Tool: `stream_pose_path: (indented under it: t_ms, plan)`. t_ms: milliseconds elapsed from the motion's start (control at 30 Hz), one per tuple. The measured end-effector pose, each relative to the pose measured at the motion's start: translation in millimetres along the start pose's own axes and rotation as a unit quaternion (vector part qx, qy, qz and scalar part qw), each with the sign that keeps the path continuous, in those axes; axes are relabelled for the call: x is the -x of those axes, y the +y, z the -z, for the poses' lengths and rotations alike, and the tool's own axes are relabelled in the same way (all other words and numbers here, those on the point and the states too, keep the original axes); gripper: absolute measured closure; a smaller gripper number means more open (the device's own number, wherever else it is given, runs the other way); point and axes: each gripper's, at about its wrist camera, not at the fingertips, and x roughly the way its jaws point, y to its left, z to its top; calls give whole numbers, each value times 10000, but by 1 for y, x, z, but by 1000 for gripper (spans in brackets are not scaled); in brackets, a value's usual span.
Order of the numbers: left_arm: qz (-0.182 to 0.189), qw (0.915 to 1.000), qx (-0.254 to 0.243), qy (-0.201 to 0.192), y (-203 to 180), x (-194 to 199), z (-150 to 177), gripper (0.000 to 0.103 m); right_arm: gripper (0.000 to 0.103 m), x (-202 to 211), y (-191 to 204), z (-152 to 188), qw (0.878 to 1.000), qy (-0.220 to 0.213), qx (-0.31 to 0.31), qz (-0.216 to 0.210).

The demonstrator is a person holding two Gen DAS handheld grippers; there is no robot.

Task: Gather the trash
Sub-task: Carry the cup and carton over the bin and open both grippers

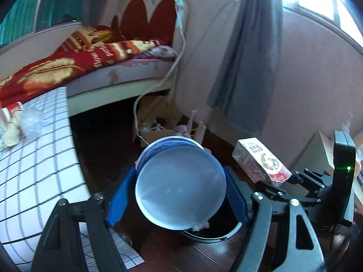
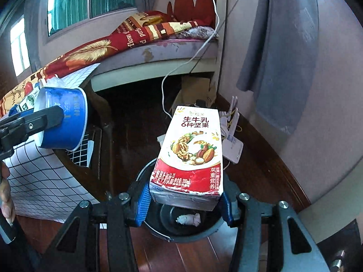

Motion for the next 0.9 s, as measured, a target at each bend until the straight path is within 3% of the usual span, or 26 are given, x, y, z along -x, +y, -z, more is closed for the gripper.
stream_pose_path:
  t_ms: [433,833,900]
  plan:
    - [528,9943,-244,899,-18,-75,28,26,50,-37,-25,41,9985,515,179,-38]
    - [1070,9743,39,1982,-25,-160,49,26,48,-111,-21,66,9873,1313,847,-302]
    - [958,9725,199,2113,-21,-172,55,13,4,-126,-20,70,9844,1384,1085,79]
